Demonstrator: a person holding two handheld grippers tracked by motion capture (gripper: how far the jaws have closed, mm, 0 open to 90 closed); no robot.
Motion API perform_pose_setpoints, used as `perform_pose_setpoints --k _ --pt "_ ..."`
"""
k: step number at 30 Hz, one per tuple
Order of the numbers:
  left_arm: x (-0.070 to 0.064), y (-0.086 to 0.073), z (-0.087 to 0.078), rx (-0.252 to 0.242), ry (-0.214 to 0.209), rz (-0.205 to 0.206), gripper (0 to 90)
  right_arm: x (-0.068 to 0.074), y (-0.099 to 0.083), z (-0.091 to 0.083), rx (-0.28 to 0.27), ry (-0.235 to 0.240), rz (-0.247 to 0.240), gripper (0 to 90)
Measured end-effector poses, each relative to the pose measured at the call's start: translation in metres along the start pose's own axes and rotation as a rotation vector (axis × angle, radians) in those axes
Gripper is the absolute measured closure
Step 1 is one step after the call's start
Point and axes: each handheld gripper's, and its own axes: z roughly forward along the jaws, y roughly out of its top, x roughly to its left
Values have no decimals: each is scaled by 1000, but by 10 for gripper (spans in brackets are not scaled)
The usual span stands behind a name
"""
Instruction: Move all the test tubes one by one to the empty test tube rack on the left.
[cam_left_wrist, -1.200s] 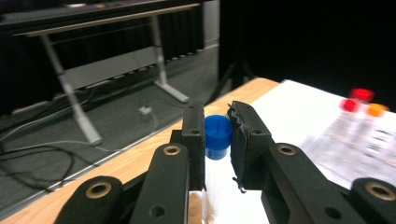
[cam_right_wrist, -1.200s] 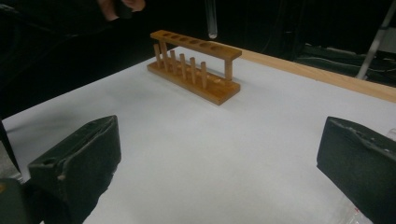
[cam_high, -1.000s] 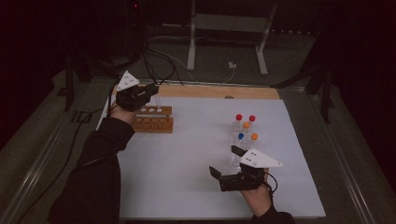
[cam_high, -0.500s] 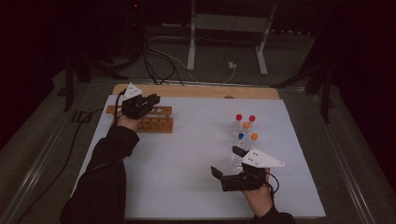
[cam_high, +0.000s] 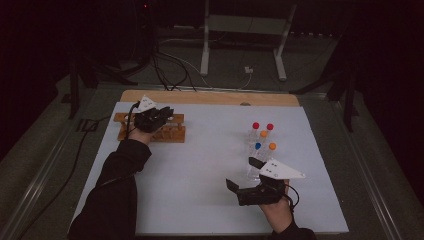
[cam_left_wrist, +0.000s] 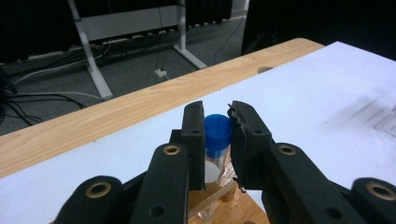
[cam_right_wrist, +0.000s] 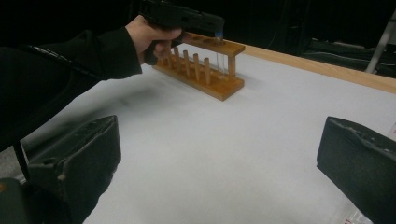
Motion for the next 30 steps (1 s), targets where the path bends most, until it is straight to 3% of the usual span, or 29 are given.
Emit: perform_pose_setpoints --k 10,15,18,22,26,30 --pt "3 6 -2 55 -39 -11 727 -2 9 -5 -5 15 -8 0" --pt "0 13 -13 27 -49 -8 450 -10 22 -13 -30 5 -14 0" --pt "-4 19 -25 2 -68 -6 347 -19 31 -18 -32 -16 -3 0" --pt "-11 27 -44 -4 -124 12 150 -34 43 -22 -44 -46 -2 0" --pt "-21 26 -65 -16 -185 18 23 -47 49 -23 -29 -53 17 0" --pt "-29 15 -87 -39 -230 8 18 -57 44 -19 -5 -75 43 20"
